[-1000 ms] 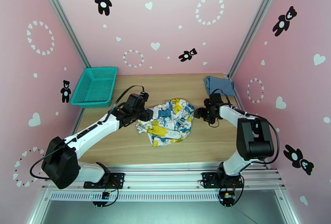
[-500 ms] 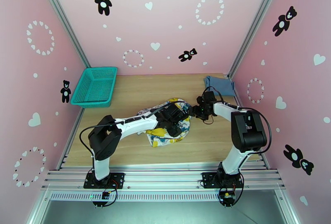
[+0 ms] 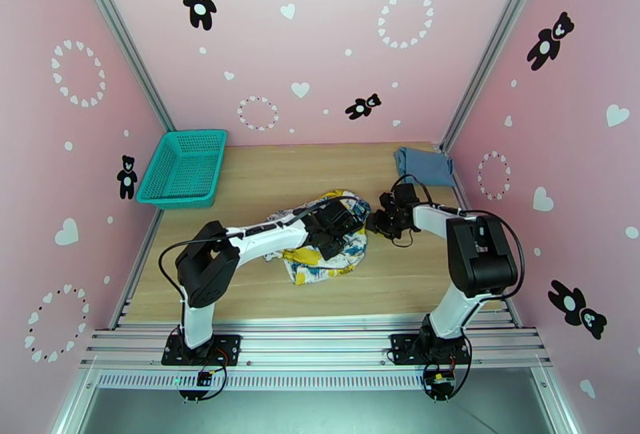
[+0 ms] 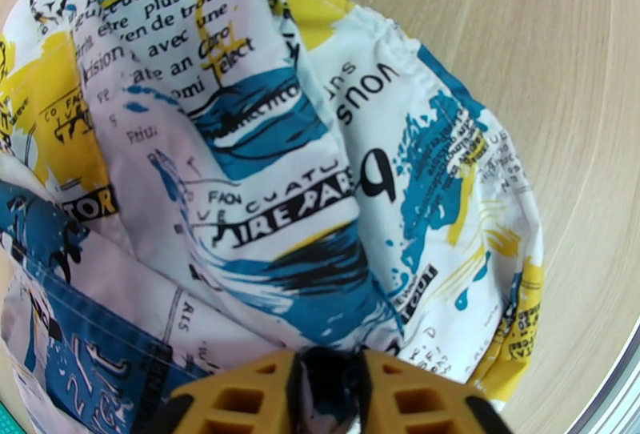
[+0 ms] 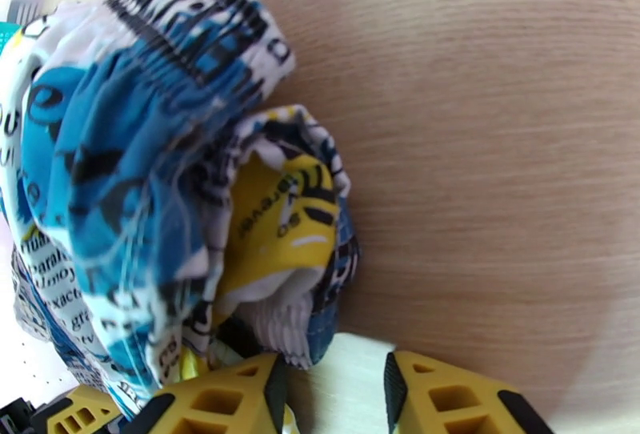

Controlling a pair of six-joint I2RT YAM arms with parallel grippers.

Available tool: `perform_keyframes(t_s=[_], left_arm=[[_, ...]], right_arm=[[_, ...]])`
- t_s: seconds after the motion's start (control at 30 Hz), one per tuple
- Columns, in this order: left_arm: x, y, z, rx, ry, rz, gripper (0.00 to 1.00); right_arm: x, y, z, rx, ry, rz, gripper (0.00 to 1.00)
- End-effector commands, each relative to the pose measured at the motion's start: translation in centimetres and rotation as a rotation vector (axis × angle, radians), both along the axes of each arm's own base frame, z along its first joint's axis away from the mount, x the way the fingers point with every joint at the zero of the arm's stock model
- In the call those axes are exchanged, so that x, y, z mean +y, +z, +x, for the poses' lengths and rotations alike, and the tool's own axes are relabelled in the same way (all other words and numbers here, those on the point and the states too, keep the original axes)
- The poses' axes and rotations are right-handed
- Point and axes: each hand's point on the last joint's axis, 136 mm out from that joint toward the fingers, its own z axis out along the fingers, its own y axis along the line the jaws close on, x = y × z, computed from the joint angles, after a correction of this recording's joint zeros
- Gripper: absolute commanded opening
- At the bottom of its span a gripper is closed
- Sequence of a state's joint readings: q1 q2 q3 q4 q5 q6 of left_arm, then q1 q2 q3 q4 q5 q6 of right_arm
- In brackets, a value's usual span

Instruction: Fold and stack the mixed laundry pile

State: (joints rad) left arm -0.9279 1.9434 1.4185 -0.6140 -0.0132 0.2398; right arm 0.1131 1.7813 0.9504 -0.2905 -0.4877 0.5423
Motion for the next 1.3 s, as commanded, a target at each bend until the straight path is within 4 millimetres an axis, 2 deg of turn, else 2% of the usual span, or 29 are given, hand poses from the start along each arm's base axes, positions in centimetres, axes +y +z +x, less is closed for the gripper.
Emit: perform_keyframes(t_s=[0.0,0.07,0.23,0.33,0.47,0.6,0.77,0.9,1.0,1.13,1.27], left_arm=[[-0.2,0.9,1.2,-0.03,0.013,-0.018,0.11],[0.0,1.1,1.5,-0.041,0.026,-0.022,0.0],[0.9,3.8,3.5,-0.119,0.12,-0.128,0.0],[2.0,6.3,5.0,-0.177,0.199,-0.203,0.0],[3.6,10.0,6.1,-0.241,0.272,-0.287,0.0],[5.7,15.1,6.6,-0.317,0.345,-0.372,0.0],[9.6,22.2,6.5,-0.419,0.443,-0.47,0.0],[12.7,27.9,5.3,-0.516,0.485,-0.522,0.0],[15.2,33.2,3.4,-0.613,0.487,-0.58,0.0],[18.9,40.1,-0.1,-0.751,0.482,-0.674,0.0],[21.6,45.1,-4.3,-0.83,0.425,-0.784,0.0]], right_arm=[[1.9,-0.2,2.0,-0.044,0.026,0.034,0.29],[1.9,-0.1,2.3,-0.052,0.027,0.025,0.22],[1.5,0.9,3.2,-0.102,0.035,-0.017,0.0],[0.8,2.2,3.8,-0.153,0.035,-0.067,0.0],[-0.6,4.3,4.5,-0.22,0.023,-0.153,0.0],[-2.5,7.5,4.8,-0.303,-0.008,-0.245,0.0],[-4.9,13.2,4.7,-0.436,-0.054,-0.353,0.0],[-6.3,18.8,3.9,-0.555,-0.099,-0.398,0.0],[-7.2,24.1,3.1,-0.681,-0.135,-0.419,0.0],[-8.1,31.7,1.4,-0.862,-0.166,-0.445,0.0],[-8.5,38.2,-1.3,-1.022,-0.187,-0.447,0.0]])
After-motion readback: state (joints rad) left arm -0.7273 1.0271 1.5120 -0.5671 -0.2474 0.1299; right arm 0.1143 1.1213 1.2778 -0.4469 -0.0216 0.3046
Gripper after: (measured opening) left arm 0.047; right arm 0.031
